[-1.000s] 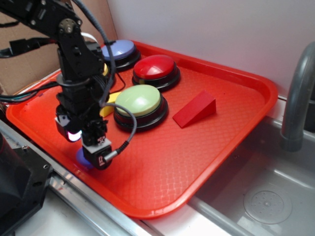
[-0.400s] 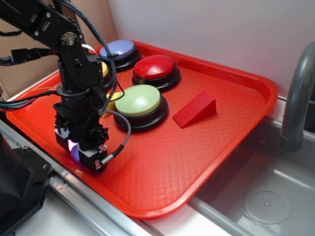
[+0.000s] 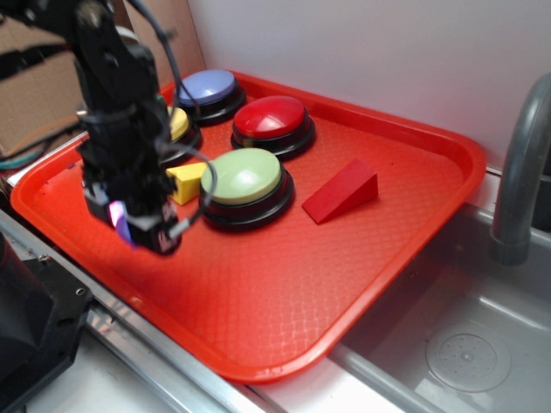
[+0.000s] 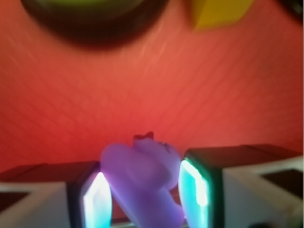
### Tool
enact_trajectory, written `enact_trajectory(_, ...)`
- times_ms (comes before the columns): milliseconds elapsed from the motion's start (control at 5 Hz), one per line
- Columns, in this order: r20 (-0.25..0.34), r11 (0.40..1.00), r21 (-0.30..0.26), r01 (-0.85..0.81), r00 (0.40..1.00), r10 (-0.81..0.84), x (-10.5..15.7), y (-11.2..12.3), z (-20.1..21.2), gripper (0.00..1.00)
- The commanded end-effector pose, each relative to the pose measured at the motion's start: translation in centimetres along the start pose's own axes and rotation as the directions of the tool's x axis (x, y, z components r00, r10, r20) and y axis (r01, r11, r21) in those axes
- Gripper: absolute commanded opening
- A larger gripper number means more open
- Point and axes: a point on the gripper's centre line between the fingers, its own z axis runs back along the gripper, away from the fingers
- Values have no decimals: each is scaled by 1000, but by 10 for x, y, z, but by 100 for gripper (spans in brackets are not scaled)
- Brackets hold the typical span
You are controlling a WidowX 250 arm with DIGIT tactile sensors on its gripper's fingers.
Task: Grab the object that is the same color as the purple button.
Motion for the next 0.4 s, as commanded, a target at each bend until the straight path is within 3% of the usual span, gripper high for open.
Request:
enact_trajectory(0,138,999,4,45,989,-45,18,5,76,0)
enact_trajectory(200,145,996,48,76,986,-83,27,16,94,0)
